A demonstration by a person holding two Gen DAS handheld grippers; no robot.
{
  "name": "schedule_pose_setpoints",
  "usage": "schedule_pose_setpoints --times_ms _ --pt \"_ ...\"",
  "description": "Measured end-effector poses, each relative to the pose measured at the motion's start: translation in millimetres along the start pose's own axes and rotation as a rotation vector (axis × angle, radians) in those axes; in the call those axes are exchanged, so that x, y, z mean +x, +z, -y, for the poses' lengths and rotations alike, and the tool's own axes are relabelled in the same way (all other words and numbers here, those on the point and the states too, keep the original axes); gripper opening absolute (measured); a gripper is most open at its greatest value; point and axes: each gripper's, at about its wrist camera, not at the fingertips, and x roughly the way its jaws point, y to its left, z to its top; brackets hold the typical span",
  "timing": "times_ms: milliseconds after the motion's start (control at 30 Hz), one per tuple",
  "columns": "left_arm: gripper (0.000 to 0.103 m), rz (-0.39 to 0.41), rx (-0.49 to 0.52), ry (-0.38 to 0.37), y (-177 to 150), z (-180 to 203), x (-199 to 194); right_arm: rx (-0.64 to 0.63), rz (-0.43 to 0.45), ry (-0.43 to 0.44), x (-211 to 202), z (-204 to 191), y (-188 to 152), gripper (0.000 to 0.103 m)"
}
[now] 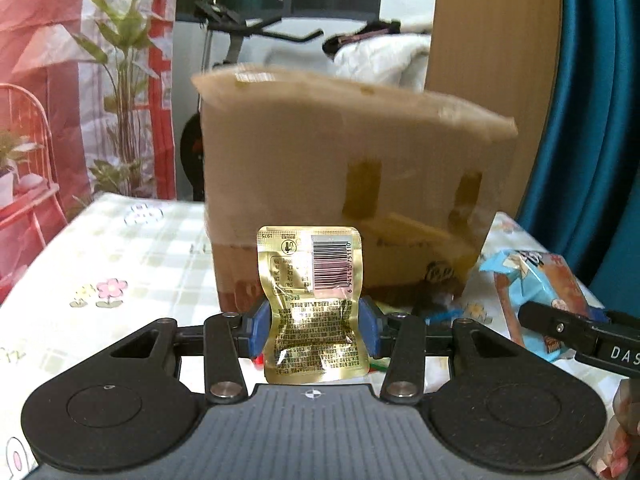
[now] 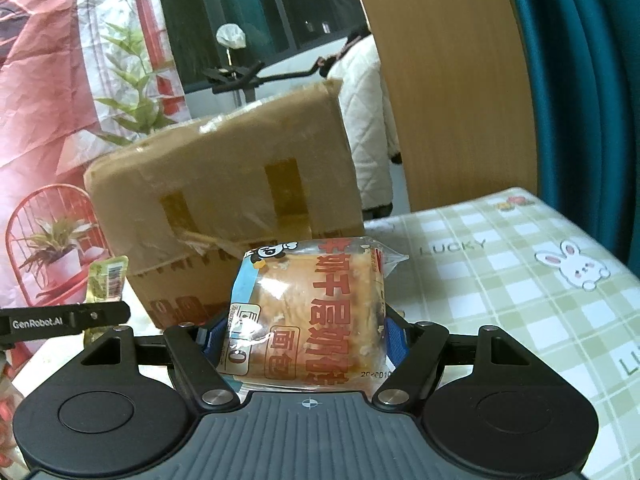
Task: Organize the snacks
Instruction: 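Carry the gold sachet and bread pack over the box and release both inside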
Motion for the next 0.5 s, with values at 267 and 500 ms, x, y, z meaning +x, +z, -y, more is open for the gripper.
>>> schedule_pose_setpoints --times_ms 267,500 --pt "0.048 0.106 0.009 -0.009 35.8 -0.8 -19.0 -0.002 0.102 0.016 -20.6 -8.0 36.5 0.069" --pt "0.048 0.17 0.032 -0.054 86.4 -3.2 -18.2 -0.072 0.184 0.051 -10.7 -22.2 99.5 0.069"
